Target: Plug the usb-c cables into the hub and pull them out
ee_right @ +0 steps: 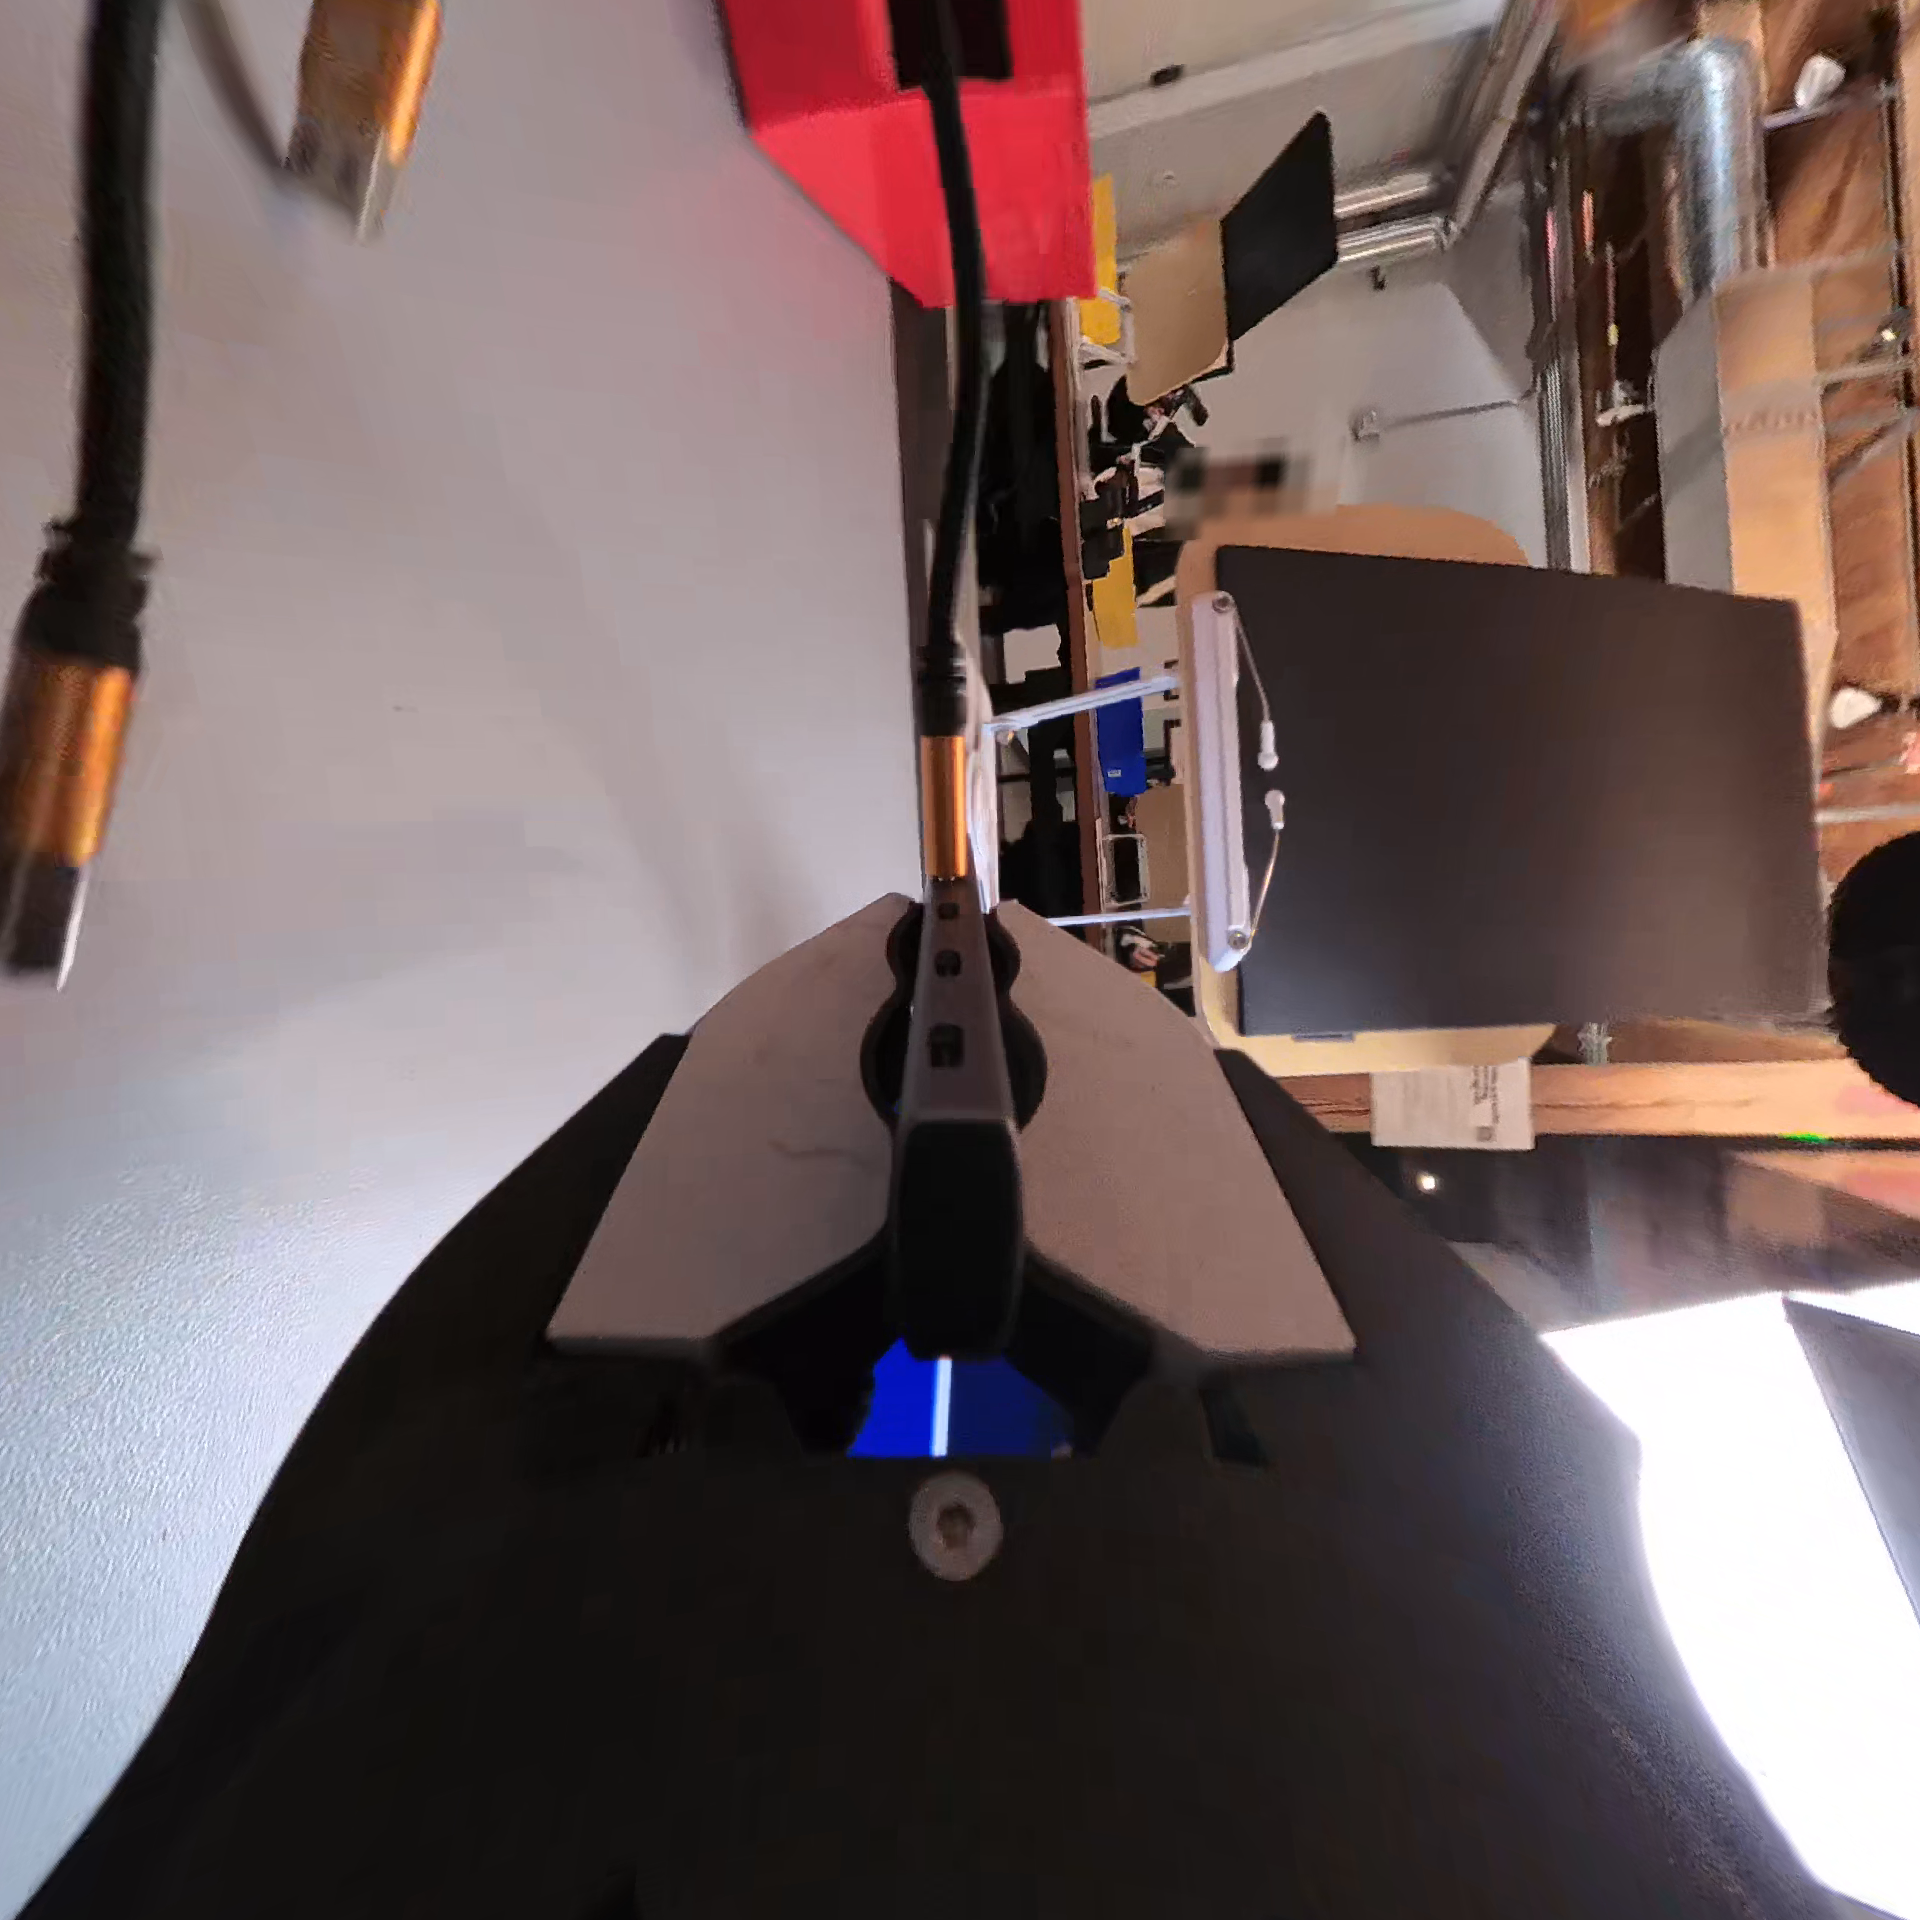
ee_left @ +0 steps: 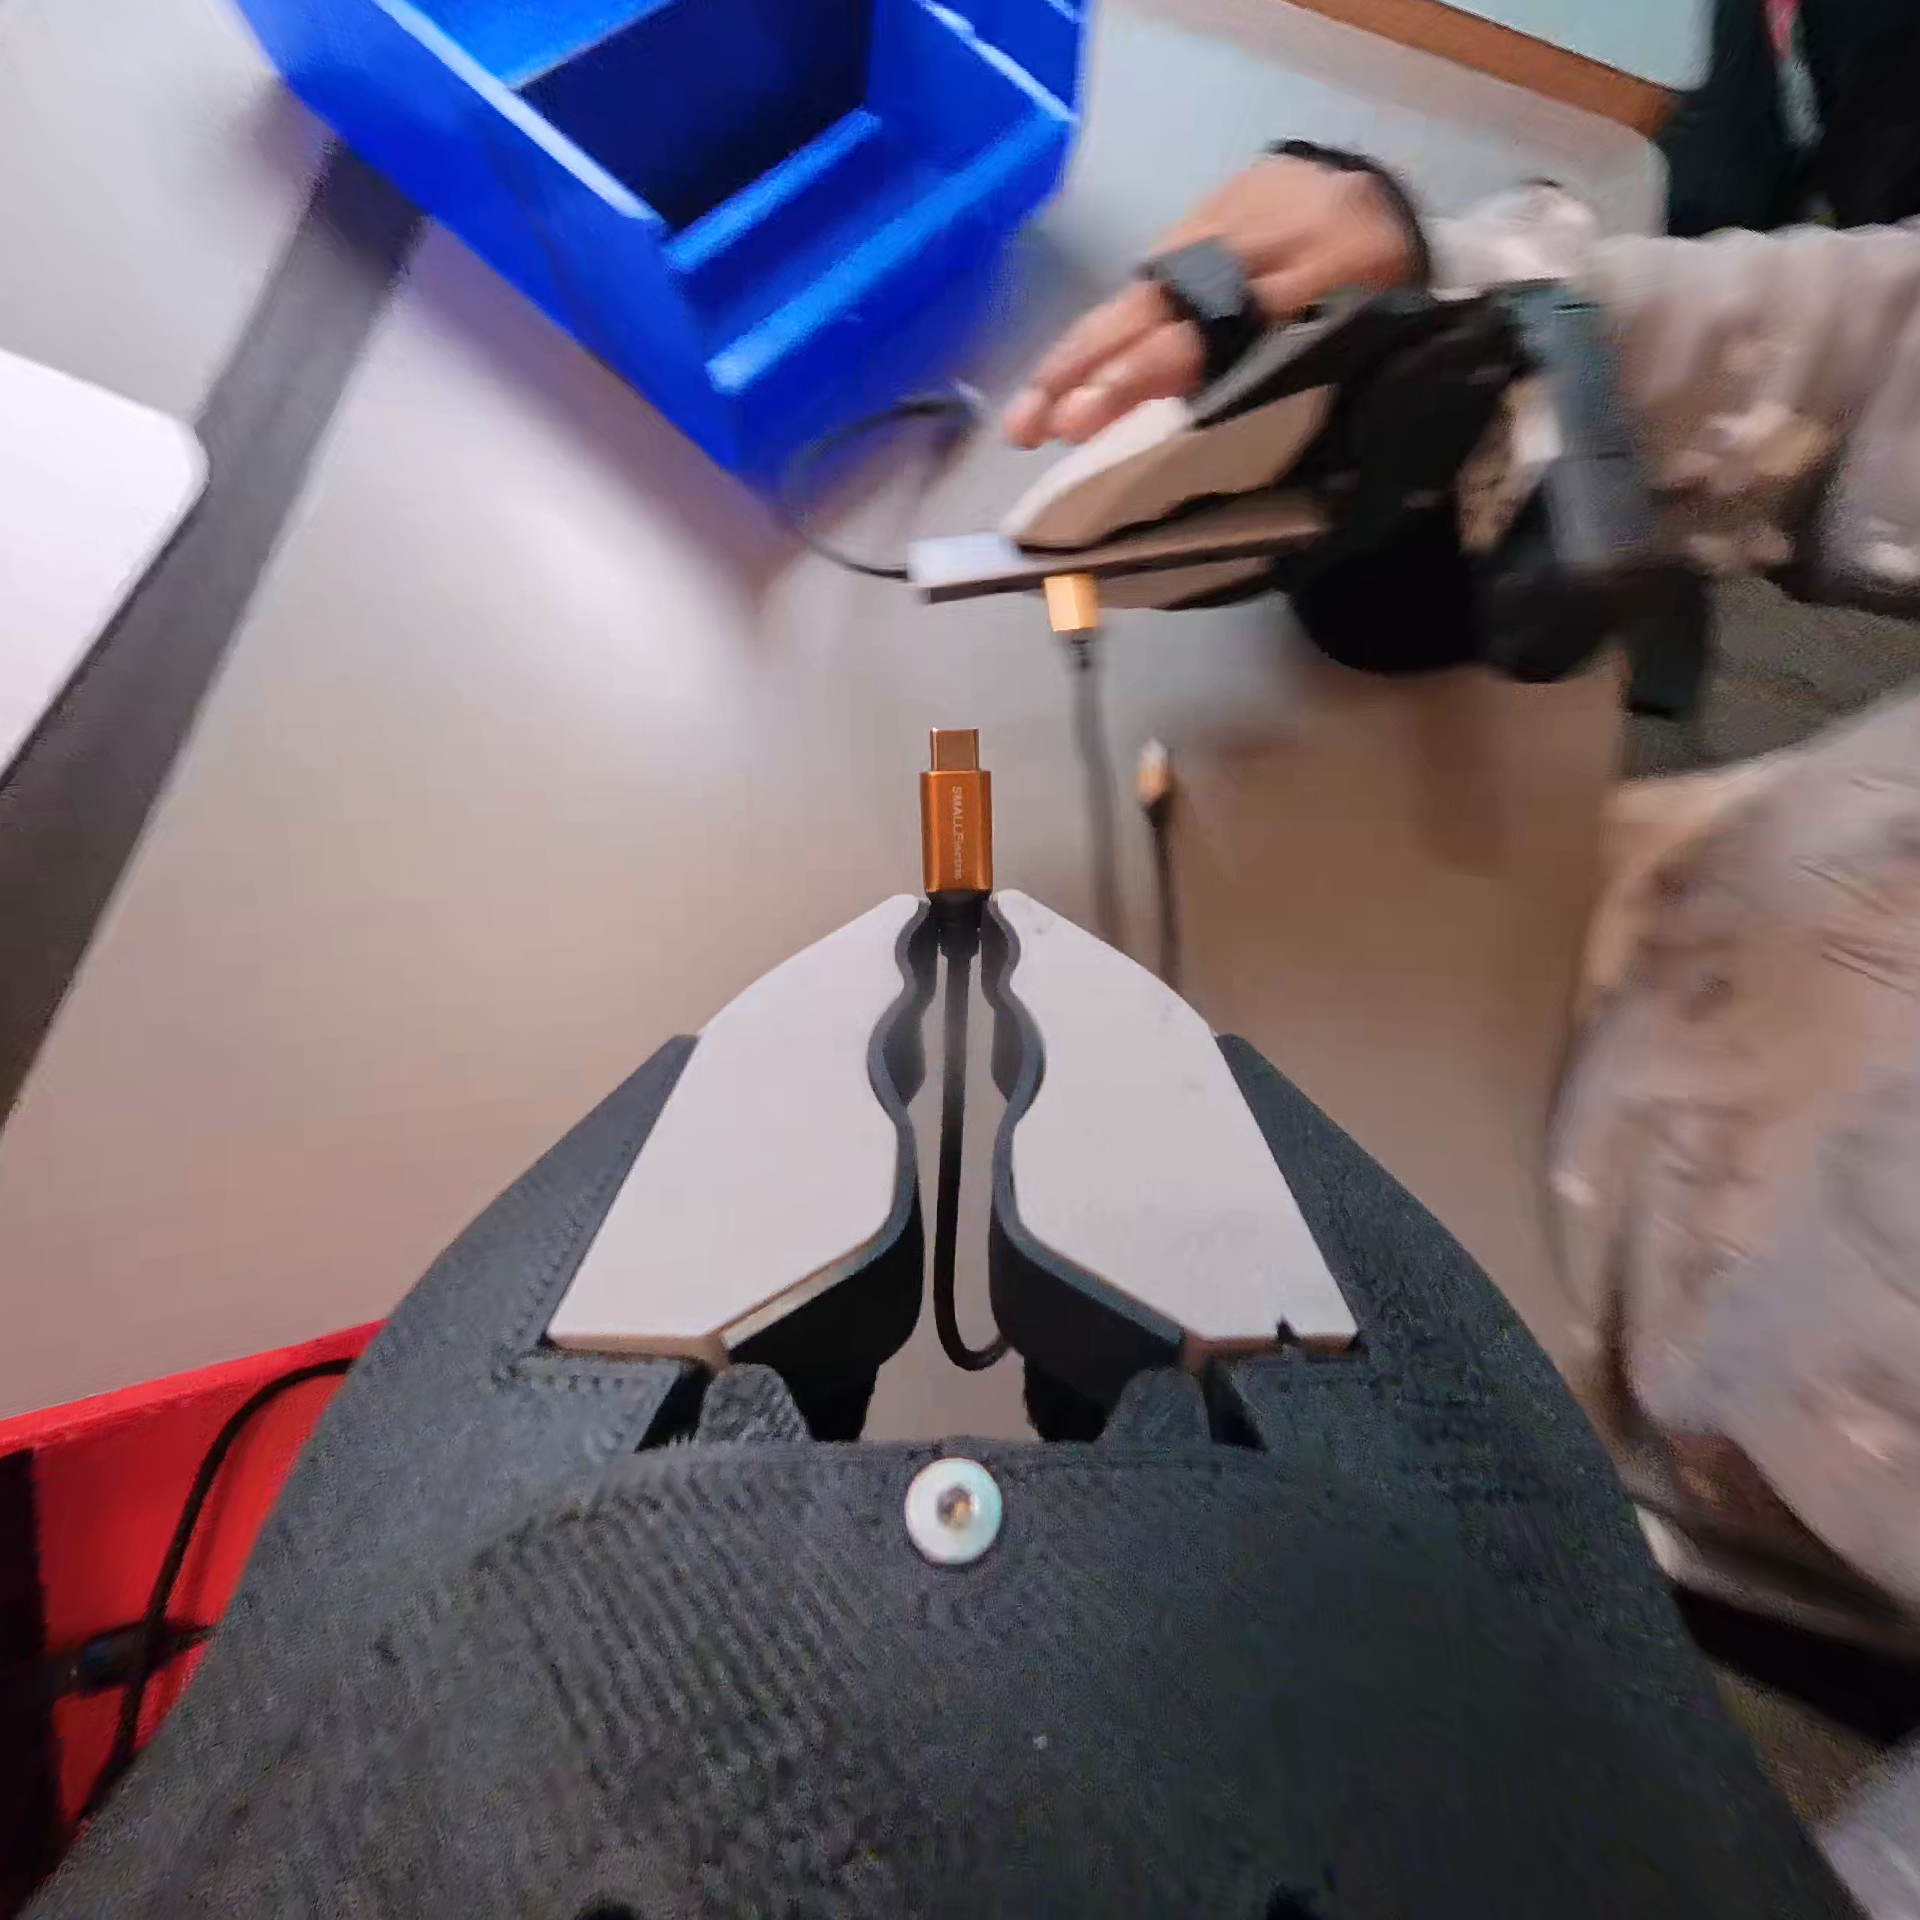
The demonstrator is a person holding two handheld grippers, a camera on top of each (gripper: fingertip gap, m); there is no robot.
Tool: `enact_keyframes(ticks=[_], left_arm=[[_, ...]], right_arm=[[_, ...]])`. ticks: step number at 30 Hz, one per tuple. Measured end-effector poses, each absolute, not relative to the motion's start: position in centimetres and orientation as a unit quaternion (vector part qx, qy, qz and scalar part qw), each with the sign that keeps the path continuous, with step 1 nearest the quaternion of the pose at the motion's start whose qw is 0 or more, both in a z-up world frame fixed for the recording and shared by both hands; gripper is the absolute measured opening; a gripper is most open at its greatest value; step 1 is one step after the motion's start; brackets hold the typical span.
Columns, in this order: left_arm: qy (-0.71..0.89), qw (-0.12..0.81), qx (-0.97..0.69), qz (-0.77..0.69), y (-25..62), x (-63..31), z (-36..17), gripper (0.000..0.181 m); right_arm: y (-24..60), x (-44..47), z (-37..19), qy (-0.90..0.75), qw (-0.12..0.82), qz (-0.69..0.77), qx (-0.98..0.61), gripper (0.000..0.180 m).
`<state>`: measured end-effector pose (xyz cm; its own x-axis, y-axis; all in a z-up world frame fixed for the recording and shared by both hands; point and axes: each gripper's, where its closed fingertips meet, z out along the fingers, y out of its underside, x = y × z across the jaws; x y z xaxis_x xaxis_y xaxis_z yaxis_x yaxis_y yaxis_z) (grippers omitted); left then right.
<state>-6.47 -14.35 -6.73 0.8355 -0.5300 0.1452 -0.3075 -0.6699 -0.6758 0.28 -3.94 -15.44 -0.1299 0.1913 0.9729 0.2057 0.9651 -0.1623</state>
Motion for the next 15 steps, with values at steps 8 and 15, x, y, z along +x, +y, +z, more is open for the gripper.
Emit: enact_keyframes(ticks=[8,15], left_arm=[[0.279,0.180,-0.916,-0.226,-16.7,1.7,-12.8,0.008],[0.237,0.199,-0.933,-0.186,-12.1,2.0,-18.2,0.008]], right_arm=[[-5.0,-0.7,-16.4,-0.759,0.638,-0.040,-0.123,0.011],[-5.8,-0.6,-17.4,-0.769,0.626,-0.050,-0.117,0.011]])
